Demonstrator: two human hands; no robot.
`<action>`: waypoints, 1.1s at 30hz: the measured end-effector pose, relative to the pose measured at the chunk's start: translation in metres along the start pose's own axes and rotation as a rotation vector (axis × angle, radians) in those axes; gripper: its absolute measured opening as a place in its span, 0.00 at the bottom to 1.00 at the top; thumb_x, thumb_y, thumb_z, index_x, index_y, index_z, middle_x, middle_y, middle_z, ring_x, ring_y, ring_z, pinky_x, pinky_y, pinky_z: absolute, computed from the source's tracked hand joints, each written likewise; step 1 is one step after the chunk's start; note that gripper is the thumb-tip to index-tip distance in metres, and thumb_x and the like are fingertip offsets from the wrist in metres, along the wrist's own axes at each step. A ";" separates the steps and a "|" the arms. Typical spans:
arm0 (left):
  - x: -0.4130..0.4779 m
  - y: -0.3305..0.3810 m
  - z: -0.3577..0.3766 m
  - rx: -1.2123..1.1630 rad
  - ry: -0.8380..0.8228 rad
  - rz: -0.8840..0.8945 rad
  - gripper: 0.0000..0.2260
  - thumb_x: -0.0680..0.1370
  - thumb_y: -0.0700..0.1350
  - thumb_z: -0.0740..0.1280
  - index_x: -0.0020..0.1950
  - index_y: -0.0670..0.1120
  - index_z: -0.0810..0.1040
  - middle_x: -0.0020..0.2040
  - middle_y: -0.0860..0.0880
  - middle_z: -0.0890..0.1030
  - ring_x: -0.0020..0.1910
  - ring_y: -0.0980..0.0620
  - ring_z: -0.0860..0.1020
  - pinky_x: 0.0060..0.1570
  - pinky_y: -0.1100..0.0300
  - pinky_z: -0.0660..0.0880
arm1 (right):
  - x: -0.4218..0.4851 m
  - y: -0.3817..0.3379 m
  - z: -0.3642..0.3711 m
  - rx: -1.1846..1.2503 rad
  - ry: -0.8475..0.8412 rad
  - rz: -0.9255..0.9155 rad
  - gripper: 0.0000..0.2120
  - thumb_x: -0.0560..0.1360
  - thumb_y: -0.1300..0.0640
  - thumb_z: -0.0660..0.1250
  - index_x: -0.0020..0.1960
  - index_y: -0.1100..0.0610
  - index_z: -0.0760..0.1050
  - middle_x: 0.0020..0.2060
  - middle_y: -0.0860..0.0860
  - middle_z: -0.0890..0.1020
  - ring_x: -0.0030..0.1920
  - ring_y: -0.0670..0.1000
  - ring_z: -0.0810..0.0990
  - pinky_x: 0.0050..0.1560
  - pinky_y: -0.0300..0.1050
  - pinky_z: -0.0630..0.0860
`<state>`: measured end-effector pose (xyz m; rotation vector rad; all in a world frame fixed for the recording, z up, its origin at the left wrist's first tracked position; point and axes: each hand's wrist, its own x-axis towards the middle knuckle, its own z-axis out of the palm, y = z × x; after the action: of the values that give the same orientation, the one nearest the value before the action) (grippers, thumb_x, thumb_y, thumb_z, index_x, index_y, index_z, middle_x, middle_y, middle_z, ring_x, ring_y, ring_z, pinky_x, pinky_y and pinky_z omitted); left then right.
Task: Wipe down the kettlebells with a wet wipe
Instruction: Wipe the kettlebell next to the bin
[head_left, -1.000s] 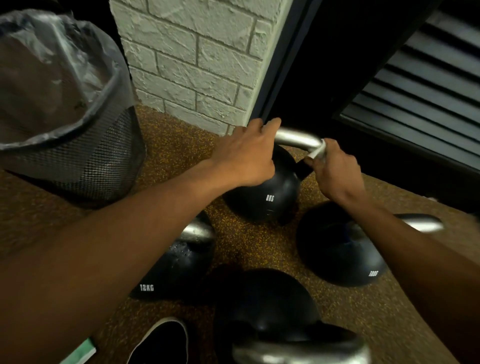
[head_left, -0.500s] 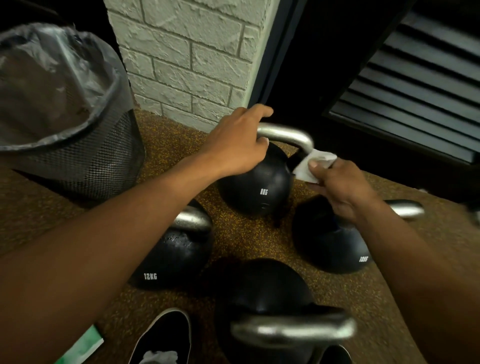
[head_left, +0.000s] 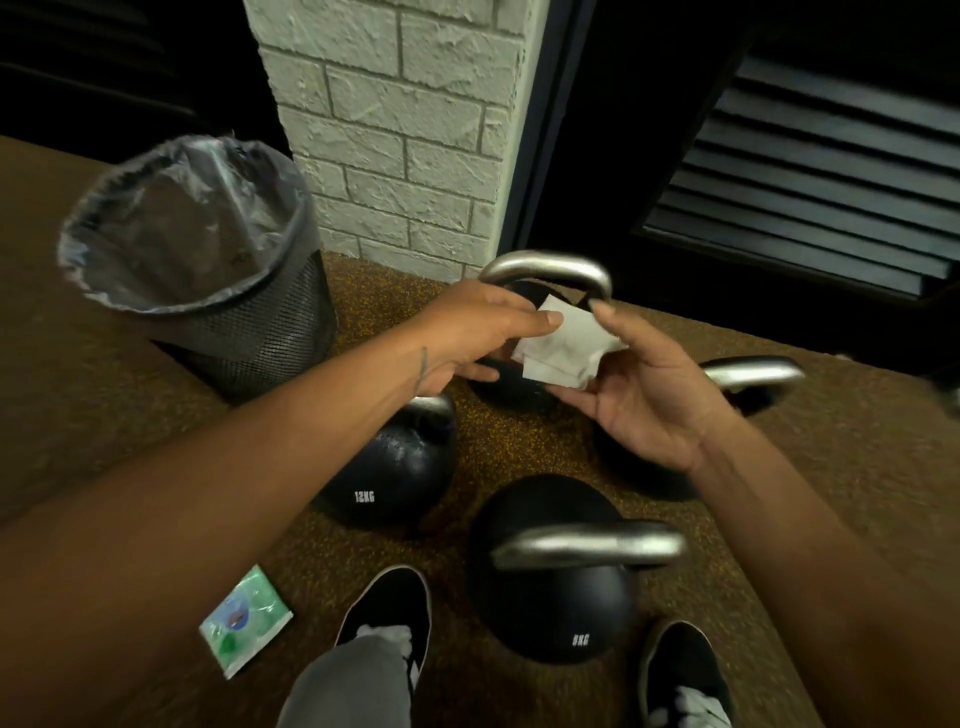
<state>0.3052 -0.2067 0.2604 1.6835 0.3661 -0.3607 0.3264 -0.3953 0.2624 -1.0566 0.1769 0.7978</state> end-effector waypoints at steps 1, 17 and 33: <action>-0.004 -0.002 -0.001 -0.028 0.002 -0.004 0.14 0.75 0.51 0.76 0.59 0.52 0.83 0.47 0.53 0.88 0.47 0.56 0.85 0.49 0.56 0.81 | -0.004 0.002 0.004 -0.028 0.010 0.008 0.25 0.74 0.58 0.69 0.71 0.60 0.73 0.64 0.61 0.81 0.63 0.60 0.82 0.62 0.54 0.79; -0.062 -0.028 0.006 -0.141 0.078 0.028 0.04 0.76 0.44 0.75 0.49 0.49 0.83 0.44 0.51 0.87 0.38 0.58 0.83 0.40 0.59 0.79 | -0.052 0.022 0.019 -0.145 0.078 0.055 0.14 0.78 0.67 0.61 0.63 0.61 0.75 0.58 0.62 0.83 0.59 0.61 0.83 0.62 0.56 0.79; -0.097 -0.048 0.000 -0.189 0.032 0.021 0.13 0.73 0.39 0.77 0.57 0.46 0.84 0.49 0.48 0.88 0.48 0.53 0.86 0.40 0.61 0.81 | -0.049 0.033 0.022 -0.627 0.086 -0.191 0.05 0.80 0.57 0.69 0.54 0.55 0.82 0.44 0.50 0.88 0.45 0.47 0.86 0.45 0.43 0.83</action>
<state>0.1973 -0.2032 0.2603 1.5085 0.3935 -0.2756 0.2647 -0.3935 0.2738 -1.6727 -0.1131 0.6445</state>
